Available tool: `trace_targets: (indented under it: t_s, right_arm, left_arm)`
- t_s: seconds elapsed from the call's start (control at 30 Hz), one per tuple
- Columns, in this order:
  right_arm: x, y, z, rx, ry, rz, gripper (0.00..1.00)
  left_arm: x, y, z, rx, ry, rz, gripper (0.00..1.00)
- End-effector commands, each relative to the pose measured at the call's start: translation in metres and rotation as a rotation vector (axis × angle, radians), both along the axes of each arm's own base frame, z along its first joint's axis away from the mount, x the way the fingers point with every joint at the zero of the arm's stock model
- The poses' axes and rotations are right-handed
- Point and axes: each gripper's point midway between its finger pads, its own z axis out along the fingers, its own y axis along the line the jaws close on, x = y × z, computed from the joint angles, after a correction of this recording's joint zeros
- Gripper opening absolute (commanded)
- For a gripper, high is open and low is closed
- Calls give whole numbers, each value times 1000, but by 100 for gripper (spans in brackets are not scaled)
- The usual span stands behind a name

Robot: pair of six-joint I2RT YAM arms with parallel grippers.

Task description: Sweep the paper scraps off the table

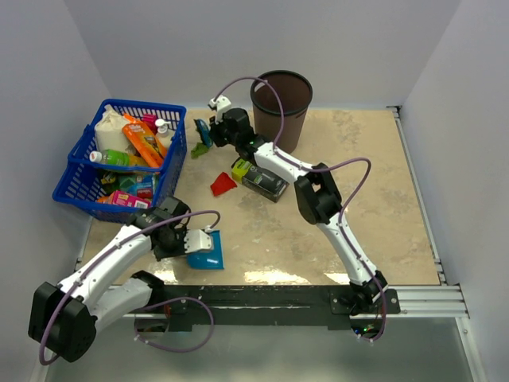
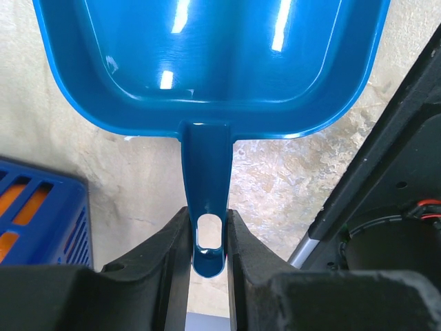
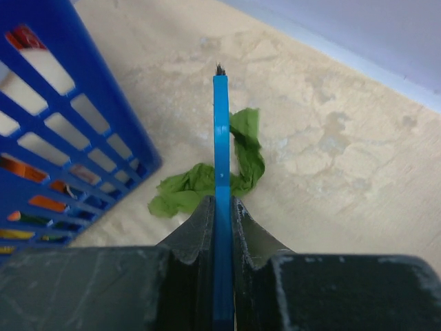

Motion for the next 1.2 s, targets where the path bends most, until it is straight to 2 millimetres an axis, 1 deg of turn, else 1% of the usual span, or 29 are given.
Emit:
trace_targets:
  t_s: [0.0,0.03,0.07,0.1,0.13,0.17,0.2,0.23,0.27,0.33,0.37,0.43,0.47,0.53,0.57,0.67,0.7,0.77,0.83,0.87,0.9,0.93,0.97,1.0,1.03,1.1,1.13,1.17]
  right_arm:
    - [-25,-3,20,-32,45,65,0]
    - [-31,-3,23,-33,60,86,0]
    - [-40,-8,14,-59,103,97,0]
    - [-47,-9,11,-70,123,108,0]
    - [-54,-13,24,-62,128,117,0]
    - [-66,-20,7,-94,183,121,0]
    - [-74,-24,4,-106,204,127,0]
    - [-85,-27,24,-91,198,137,0]
    - [-101,-36,5,-129,253,143,0]
    - [-125,-43,10,-137,286,160,0]
    - [-146,-53,20,-141,308,177,0]
    - [-168,-61,29,-137,336,205,0]
    - [-181,-71,46,-126,328,215,0]
    - [-186,-79,67,-123,280,217,0]
    - [-187,-83,83,-115,240,214,0]
    - [-183,-86,101,-152,138,240,0]
    - [-184,-85,101,-157,127,258,0]
    - [-177,-84,102,-209,52,295,0]
    - [-171,-79,96,-255,4,324,0]
    - [-167,-74,102,-265,-37,338,0]
    - [-163,-71,102,-313,-99,371,0]
    - [-161,-63,98,-336,-131,413,0]
    - [-160,-60,96,-363,-165,444,0]
    - [-157,-57,95,-420,-244,493,0]
    - [-155,-53,96,-432,-293,512,0]
    - [-149,-52,98,-474,-391,533,0]
    - [-150,-51,93,-487,-413,546,0]
    - [-148,-49,96,-490,-449,553,0]
  left_arm:
    - [9,0,7,1,-50,-35,3]
    - [10,0,7,0,-55,-38,3]
    - [11,-1,8,-1,-58,-41,3]
    - [12,-1,8,-4,-66,-47,3]
    - [14,-2,8,-6,-72,-48,3]
    - [14,-2,8,-8,-78,-50,3]
    - [15,-2,8,-10,-84,-53,3]
    - [16,-2,8,-11,-87,-56,3]
    - [16,-2,8,-12,-92,-55,3]
    - [15,-2,8,-12,-95,-61,3]
    - [15,-2,8,-15,-100,-64,3]
    - [13,-1,7,-14,-103,-75,3]
    - [12,0,6,-16,-107,-75,3]
    - [11,1,5,-13,-108,-81,3]
    - [9,2,3,-13,-109,-84,3]
    - [5,2,0,-14,-95,-80,3]
    - [5,2,0,-14,-93,-77,3]
    - [4,3,0,-12,-90,-74,3]
    - [5,3,3,-12,-95,-68,3]
    - [5,3,3,-11,-92,-66,3]
    - [5,3,3,-11,-92,-66,3]
    - [4,3,4,-12,-93,-65,3]
    - [3,4,4,-11,-92,-61,3]
    - [3,4,4,-10,-91,-61,3]
    - [1,5,3,-8,-87,-61,3]
    - [2,10,6,15,-100,-52,3]
    - [3,9,7,15,-103,-50,3]
    - [1,11,8,17,-98,-42,2]
